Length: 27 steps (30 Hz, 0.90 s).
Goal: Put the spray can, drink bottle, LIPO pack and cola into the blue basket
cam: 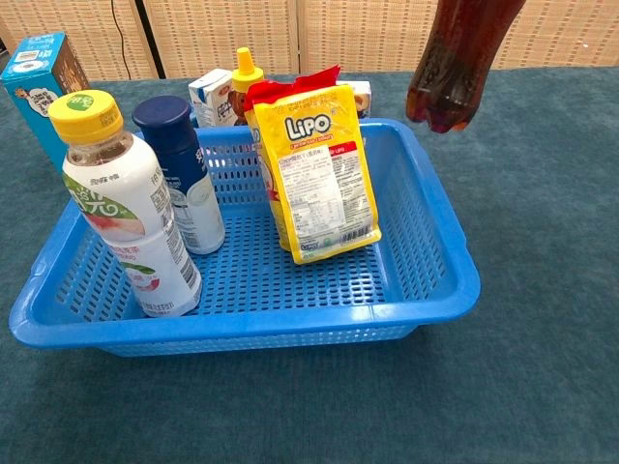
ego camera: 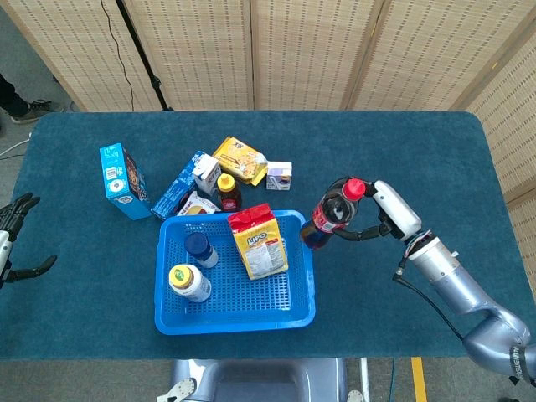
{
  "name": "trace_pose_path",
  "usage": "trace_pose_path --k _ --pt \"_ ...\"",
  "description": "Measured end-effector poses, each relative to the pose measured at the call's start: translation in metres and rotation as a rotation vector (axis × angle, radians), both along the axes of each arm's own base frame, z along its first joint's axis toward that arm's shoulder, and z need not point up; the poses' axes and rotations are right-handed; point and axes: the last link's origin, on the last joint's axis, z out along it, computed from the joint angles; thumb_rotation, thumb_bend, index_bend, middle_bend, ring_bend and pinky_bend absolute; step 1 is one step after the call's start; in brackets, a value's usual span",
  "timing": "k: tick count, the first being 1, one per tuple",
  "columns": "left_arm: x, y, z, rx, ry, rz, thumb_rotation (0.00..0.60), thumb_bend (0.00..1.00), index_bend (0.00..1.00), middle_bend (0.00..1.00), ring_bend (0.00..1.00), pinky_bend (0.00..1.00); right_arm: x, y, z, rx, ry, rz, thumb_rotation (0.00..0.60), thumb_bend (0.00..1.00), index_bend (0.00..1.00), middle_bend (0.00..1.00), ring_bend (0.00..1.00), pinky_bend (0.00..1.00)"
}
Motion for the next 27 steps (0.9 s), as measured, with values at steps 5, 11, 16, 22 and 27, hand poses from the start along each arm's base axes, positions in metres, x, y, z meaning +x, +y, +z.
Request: trace_pose_path --k 5,11,16,22,27 --pt "0.000 0.000 0.000 0.002 -0.001 0.005 0.600 0.24 0.00 0.00 0.00 0.00 0.018 0.014 -0.020 0.088 -0.006 0.086 0.600 0.64 0.62 0.64 0.58 0.57" --pt "0.000 -0.001 -0.001 -0.001 -0.002 0.003 0.600 0.24 0.00 0.00 0.00 0.00 0.027 0.024 -0.049 0.144 0.029 0.134 0.600 0.65 0.62 0.64 0.58 0.57" --pt "-0.002 -0.001 0.000 0.000 -0.005 0.007 0.600 0.24 0.00 0.00 0.00 0.00 0.024 0.032 -0.070 0.169 0.074 0.154 0.600 0.65 0.62 0.64 0.58 0.57" --pt "-0.003 -0.001 0.001 -0.006 -0.009 0.011 0.600 0.24 0.00 0.00 0.00 0.00 0.015 0.042 -0.087 0.164 0.135 0.201 0.600 0.65 0.62 0.64 0.58 0.57" --pt "-0.003 -0.001 0.001 -0.007 -0.008 0.010 0.600 0.24 0.00 0.00 0.00 0.00 0.007 0.045 -0.089 0.100 0.169 0.254 0.600 0.61 0.54 0.59 0.53 0.54"
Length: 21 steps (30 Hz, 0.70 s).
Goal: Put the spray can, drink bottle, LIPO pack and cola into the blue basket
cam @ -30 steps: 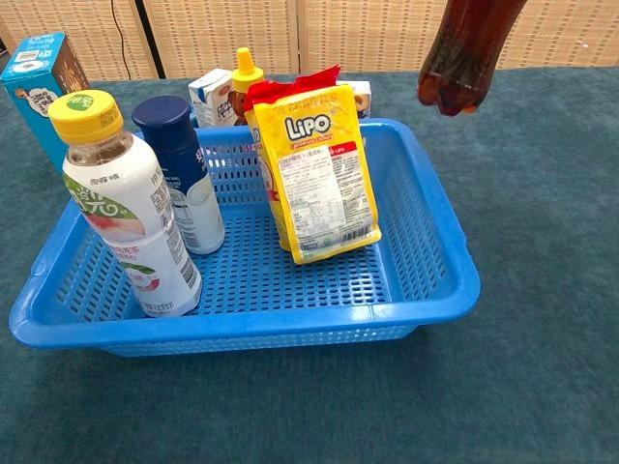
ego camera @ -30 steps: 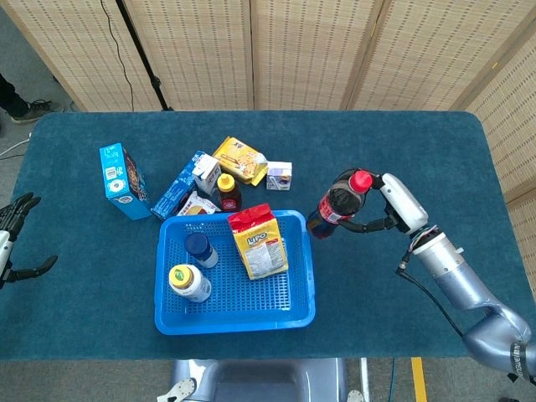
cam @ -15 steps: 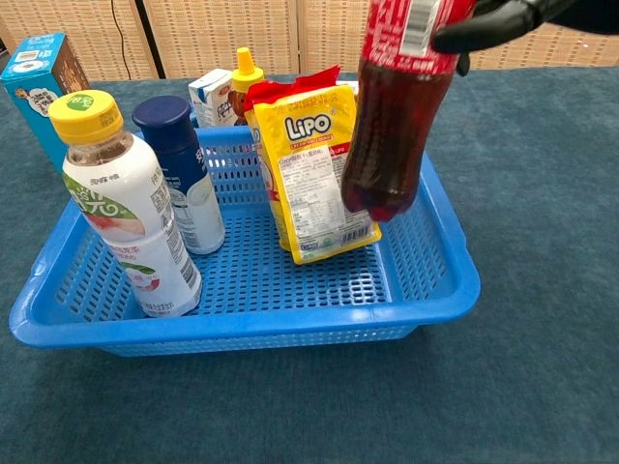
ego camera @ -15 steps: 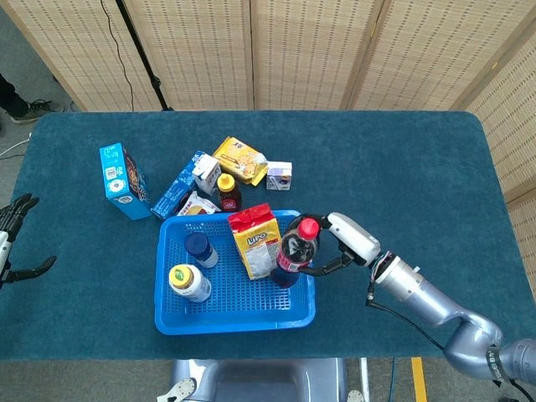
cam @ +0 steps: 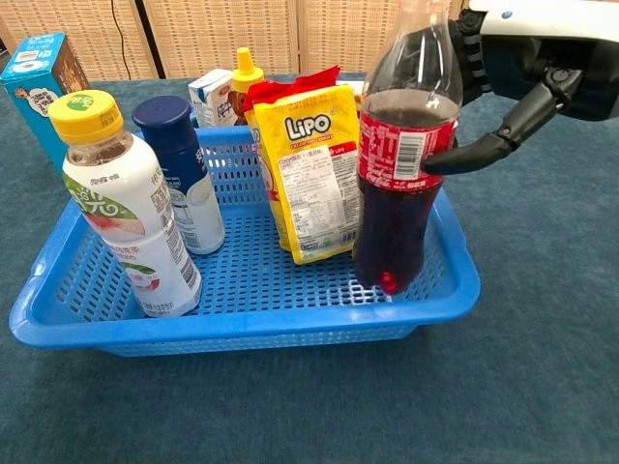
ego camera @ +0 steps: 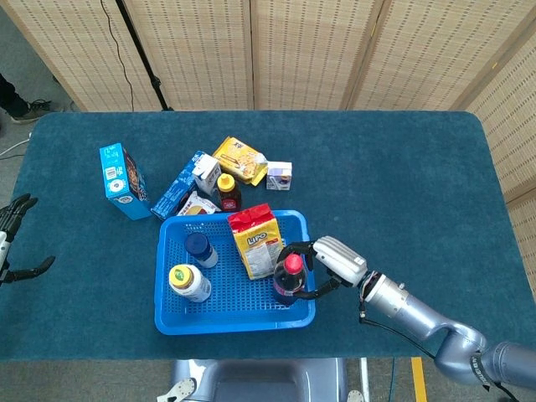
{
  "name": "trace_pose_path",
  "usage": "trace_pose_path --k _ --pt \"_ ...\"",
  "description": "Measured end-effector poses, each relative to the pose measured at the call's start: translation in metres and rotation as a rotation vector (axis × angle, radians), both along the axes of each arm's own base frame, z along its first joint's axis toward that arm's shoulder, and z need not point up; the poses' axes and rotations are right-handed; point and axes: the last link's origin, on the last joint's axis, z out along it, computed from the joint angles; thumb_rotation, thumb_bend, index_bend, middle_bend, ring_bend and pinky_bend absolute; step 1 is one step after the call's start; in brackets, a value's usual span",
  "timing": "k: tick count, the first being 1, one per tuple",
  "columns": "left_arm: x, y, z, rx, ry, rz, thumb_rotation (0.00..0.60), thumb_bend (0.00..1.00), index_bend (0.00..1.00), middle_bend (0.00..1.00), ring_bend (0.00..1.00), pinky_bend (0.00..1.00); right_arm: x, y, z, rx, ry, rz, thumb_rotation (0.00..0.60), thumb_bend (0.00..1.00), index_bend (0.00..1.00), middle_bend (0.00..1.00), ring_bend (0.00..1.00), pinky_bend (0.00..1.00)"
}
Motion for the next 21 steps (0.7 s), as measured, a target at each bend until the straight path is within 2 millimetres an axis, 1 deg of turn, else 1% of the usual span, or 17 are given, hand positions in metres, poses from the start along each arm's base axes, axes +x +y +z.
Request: trace_pose_path --k 1,2,3,5,6,9,11,12,14,21 --pt "0.000 0.000 0.000 -0.001 0.000 0.000 0.600 0.24 0.00 0.00 0.00 0.00 -0.002 0.000 0.000 -0.017 0.006 0.016 0.600 0.59 0.47 0.54 0.49 0.49" --pt "0.000 0.000 0.000 -0.004 0.000 0.000 0.600 0.24 0.00 0.00 0.00 0.00 -0.004 0.000 0.001 -0.042 0.015 0.040 0.600 0.54 0.39 0.47 0.44 0.43" --pt "0.000 0.000 -0.001 -0.006 -0.002 -0.001 0.600 0.24 0.00 0.00 0.00 0.00 -0.006 0.000 0.001 -0.063 0.022 0.059 0.600 0.47 0.32 0.40 0.38 0.37" --pt "0.001 0.000 -0.001 -0.011 -0.004 -0.005 0.600 0.24 0.00 0.00 0.00 0.00 -0.012 0.000 0.002 -0.116 0.036 0.104 0.600 0.34 0.24 0.30 0.30 0.32" --pt "0.001 -0.001 -0.001 -0.011 -0.003 -0.006 0.600 0.24 0.00 0.00 0.00 0.00 -0.014 -0.001 0.003 -0.140 0.040 0.120 0.600 0.28 0.22 0.27 0.27 0.30" --pt "0.001 -0.001 -0.001 -0.012 0.002 -0.009 0.600 0.24 0.00 0.00 0.00 0.00 -0.023 -0.002 0.006 -0.225 0.054 0.152 0.600 0.16 0.19 0.20 0.20 0.26" --pt "0.002 -0.002 -0.001 -0.011 0.003 -0.011 0.600 0.24 0.00 0.00 0.00 0.00 -0.029 -0.001 0.007 -0.264 0.068 0.146 0.600 0.08 0.16 0.12 0.12 0.21" --pt "0.002 -0.002 -0.001 -0.010 0.004 -0.012 0.600 0.24 0.00 0.00 0.00 0.00 -0.031 0.000 0.007 -0.275 0.076 0.140 0.600 0.06 0.15 0.10 0.09 0.19" --pt "0.002 -0.003 -0.001 -0.010 0.003 -0.013 0.600 0.24 0.00 0.00 0.00 0.00 -0.035 0.002 0.009 -0.293 0.093 0.122 0.600 0.06 0.13 0.06 0.05 0.18" --pt "0.003 -0.006 0.000 -0.006 -0.001 -0.025 0.600 0.24 0.00 0.00 0.00 0.00 -0.041 0.012 0.022 -0.317 0.108 0.086 0.600 0.06 0.11 0.03 0.02 0.15"
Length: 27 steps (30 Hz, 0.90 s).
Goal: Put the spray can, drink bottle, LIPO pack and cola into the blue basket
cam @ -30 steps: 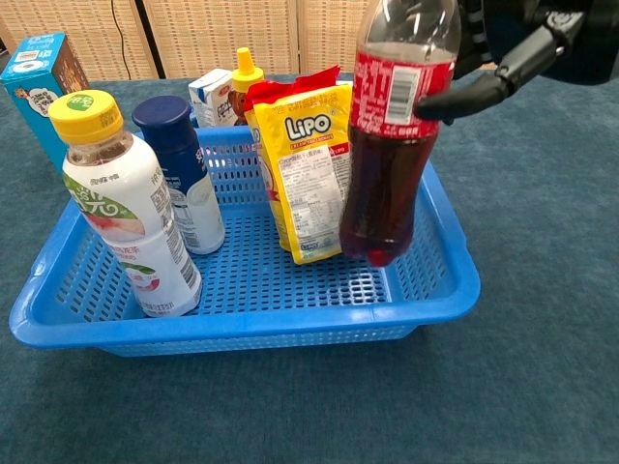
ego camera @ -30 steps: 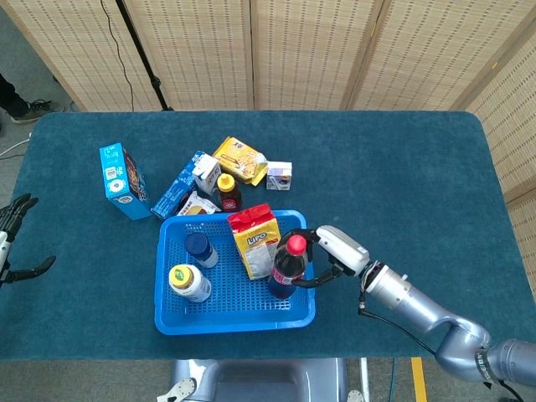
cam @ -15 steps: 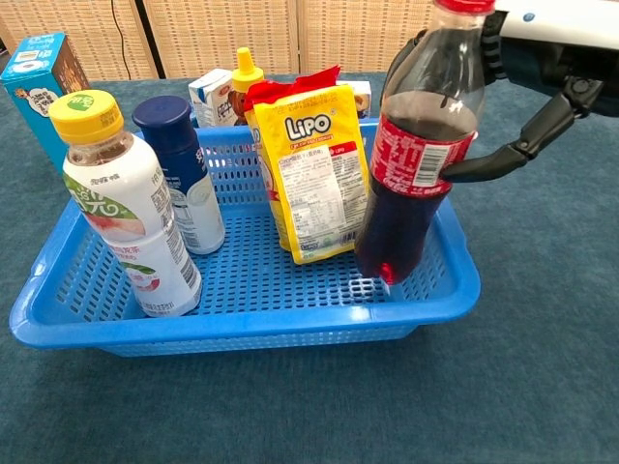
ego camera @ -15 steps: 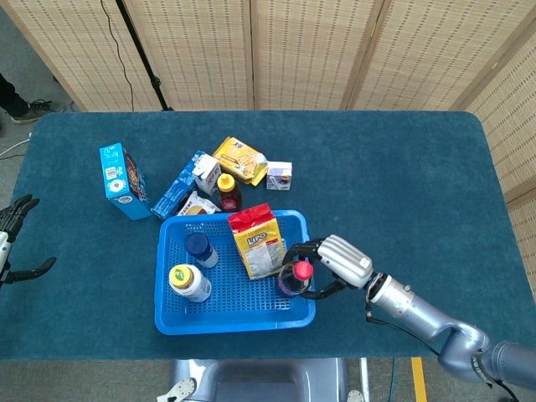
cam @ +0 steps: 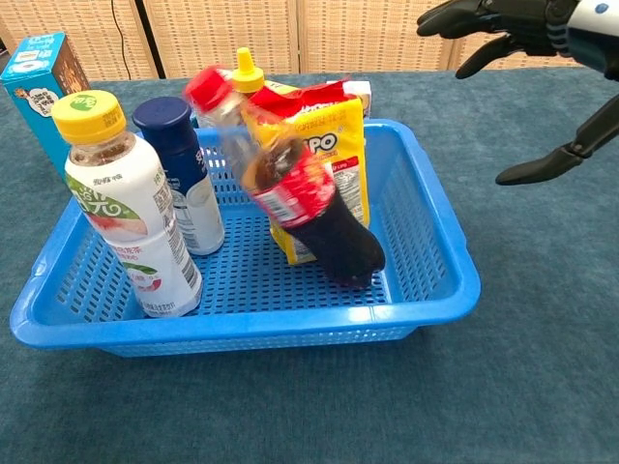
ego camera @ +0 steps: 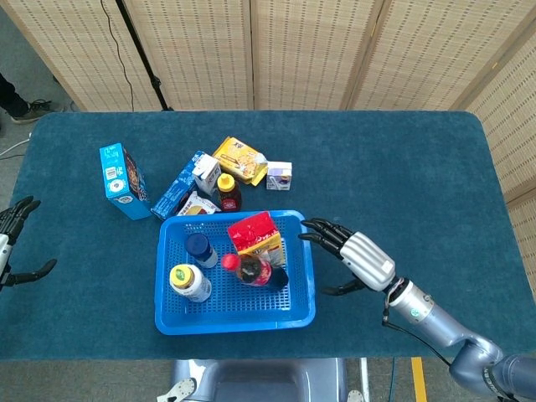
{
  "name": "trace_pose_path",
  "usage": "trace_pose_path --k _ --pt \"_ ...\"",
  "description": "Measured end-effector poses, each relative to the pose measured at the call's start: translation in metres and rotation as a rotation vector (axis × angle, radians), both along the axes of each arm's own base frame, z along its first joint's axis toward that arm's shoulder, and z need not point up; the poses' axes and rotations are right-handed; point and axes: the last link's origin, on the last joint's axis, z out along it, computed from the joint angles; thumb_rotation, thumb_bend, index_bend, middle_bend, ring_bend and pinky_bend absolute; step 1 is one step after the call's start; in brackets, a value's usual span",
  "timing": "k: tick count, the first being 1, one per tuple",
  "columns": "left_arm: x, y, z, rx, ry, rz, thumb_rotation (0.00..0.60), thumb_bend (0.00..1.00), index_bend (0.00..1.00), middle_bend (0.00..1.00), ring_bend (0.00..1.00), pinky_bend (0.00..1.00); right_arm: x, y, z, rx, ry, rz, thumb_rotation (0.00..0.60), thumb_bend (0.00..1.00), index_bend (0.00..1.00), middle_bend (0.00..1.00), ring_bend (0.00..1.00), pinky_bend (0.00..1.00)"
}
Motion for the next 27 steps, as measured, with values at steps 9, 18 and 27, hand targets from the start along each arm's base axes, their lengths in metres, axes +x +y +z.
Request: trace_pose_path --k 9,18,27 --pt "-0.002 -0.007 0.005 0.032 0.006 -0.009 0.600 0.23 0.00 0.00 0.00 0.00 -0.013 0.006 0.040 -0.174 0.047 -0.018 0.600 0.05 0.06 0.00 0.00 0.05" --pt "-0.008 -0.023 0.010 0.084 0.012 -0.001 0.600 0.24 0.00 0.00 0.00 0.00 -0.074 0.012 0.086 -0.470 0.252 -0.223 0.600 0.03 0.01 0.00 0.00 0.00" --pt "-0.020 -0.051 0.004 0.099 0.035 0.032 0.600 0.24 0.00 0.00 0.00 0.00 -0.125 0.059 0.083 -0.594 0.359 -0.394 0.600 0.03 0.02 0.00 0.00 0.00"
